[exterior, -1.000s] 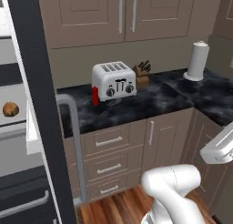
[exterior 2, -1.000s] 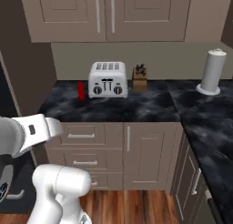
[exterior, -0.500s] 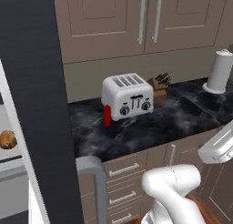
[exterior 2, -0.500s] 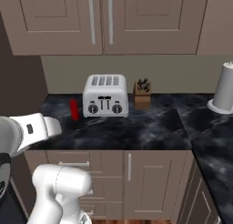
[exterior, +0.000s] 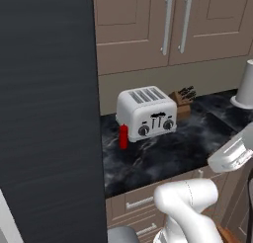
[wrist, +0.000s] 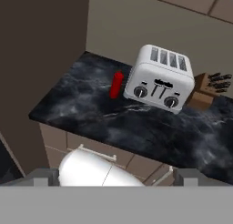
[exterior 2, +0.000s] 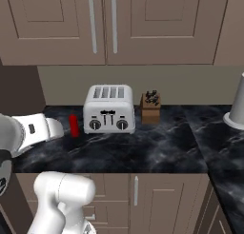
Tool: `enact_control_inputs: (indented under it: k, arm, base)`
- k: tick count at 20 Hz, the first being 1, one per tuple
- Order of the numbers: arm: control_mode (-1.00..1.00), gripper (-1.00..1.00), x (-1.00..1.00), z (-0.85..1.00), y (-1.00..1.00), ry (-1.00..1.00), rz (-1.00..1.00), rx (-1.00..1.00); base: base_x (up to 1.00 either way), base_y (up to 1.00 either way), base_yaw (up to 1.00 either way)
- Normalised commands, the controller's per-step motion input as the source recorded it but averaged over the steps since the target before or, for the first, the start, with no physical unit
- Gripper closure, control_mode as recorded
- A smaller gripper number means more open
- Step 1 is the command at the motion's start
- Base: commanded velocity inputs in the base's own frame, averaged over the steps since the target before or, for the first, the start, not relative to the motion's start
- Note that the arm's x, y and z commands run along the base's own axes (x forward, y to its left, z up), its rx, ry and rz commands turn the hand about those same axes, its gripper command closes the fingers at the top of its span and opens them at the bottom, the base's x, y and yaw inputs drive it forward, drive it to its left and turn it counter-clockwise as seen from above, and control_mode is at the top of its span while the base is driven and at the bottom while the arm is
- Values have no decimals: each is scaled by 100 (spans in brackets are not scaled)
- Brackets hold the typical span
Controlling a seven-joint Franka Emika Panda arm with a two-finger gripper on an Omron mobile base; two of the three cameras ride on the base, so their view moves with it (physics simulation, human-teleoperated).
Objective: Place the condiment bottle and ketchup from the counter to the top shelf of the fridge. If the existing items in the fridge are on the top shelf, move them to other shelves.
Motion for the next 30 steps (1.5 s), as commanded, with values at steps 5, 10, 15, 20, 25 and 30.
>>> enact_control_inputs:
  k: [5, 10, 15, 20, 25, 30]
  arm:
    - [-100, -100, 53, -3, 32, 15, -8, 2]
    - [-100, -100, 57, -13, 21, 12, -9, 12]
    - [-100, -100, 46, -34, 41, 0, -13, 11]
    - [-100, -100, 61, -40, 46, 0, -23, 10]
    - [-100, -100, 73, -20, 15, 2, -21, 8]
    - [-100, -100, 57, -32, 2, 6, -8, 1]
  base:
    - [0, 0, 0]
    - [0, 0, 0]
    - [0, 0, 0]
    - [0, 0, 0]
    - [0, 0, 0]
    - [0, 0, 0]
